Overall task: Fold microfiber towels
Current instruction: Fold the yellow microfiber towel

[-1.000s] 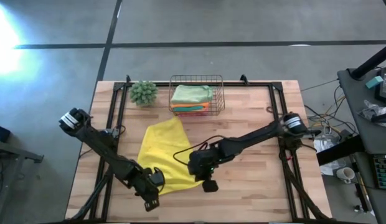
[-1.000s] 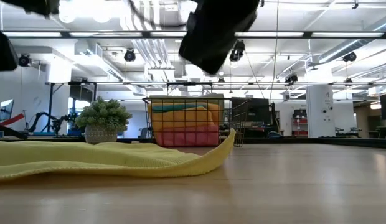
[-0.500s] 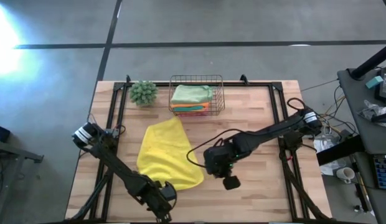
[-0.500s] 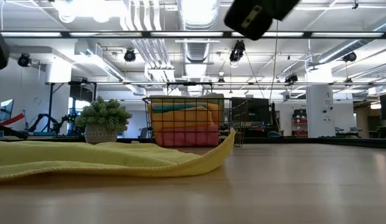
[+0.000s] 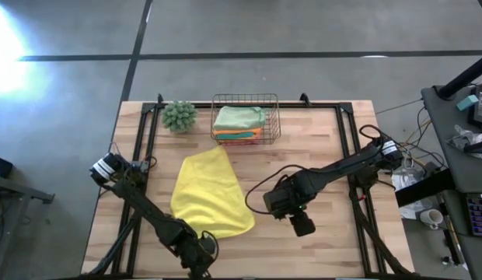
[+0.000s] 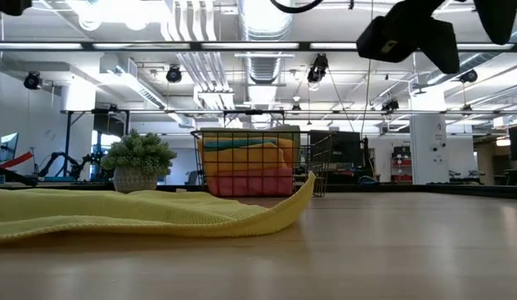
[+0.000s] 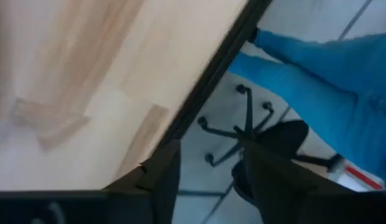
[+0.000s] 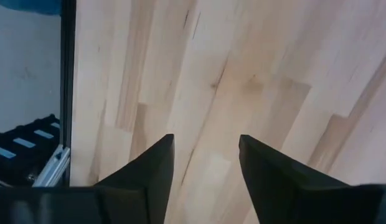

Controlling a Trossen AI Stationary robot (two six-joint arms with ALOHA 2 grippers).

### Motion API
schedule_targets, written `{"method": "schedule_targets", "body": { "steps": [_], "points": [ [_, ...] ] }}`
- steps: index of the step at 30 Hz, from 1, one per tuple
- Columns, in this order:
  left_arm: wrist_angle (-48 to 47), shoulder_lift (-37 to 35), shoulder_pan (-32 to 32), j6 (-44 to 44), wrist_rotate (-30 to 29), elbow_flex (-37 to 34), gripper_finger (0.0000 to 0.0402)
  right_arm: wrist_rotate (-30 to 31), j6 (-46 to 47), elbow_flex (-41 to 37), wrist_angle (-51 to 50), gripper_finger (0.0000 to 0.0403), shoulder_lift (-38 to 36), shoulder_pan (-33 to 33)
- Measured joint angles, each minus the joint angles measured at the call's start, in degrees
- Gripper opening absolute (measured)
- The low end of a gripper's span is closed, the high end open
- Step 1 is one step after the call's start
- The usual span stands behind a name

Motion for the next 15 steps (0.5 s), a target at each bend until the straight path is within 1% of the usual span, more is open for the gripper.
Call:
{"method": "schedule_targets", "body": {
  "steps": [2,3,7,8,12,15],
  "points": [
    [0.14,0.0,0.0,-0.1,1.88,-0.05,0.018,0.0,0.55,-0.66,0.06,0.0177,-0.57,0.31],
    [0.12,0.0,0.02,-0.1,1.87,-0.02,0.0188,0.0,0.61,-1.12,0.01,0.0178,-0.92,0.58],
    [0.14,-0.13,-0.03,-0.05,-0.76,1.16,0.0204,0.54,2.44,-4.52,0.18,0.0179,-3.88,1.77],
    [0.25,-0.28,-0.07,0.28,-2.15,1.65,0.0205,1.71,3.26,-5.74,0.42,0.018,-4.87,2.3],
    [-1.0,-0.5,-0.13,3.35,-8.27,4.94,0.0205,10.22,7.86,-11.81,4.04,0.018,-10.37,5.23],
    [-3.92,-0.6,-0.22,6.89,-11.73,8.87,0.0205,12.58,10.54,-16.65,9.3,0.018,-14.48,7.28]
  ]
}}
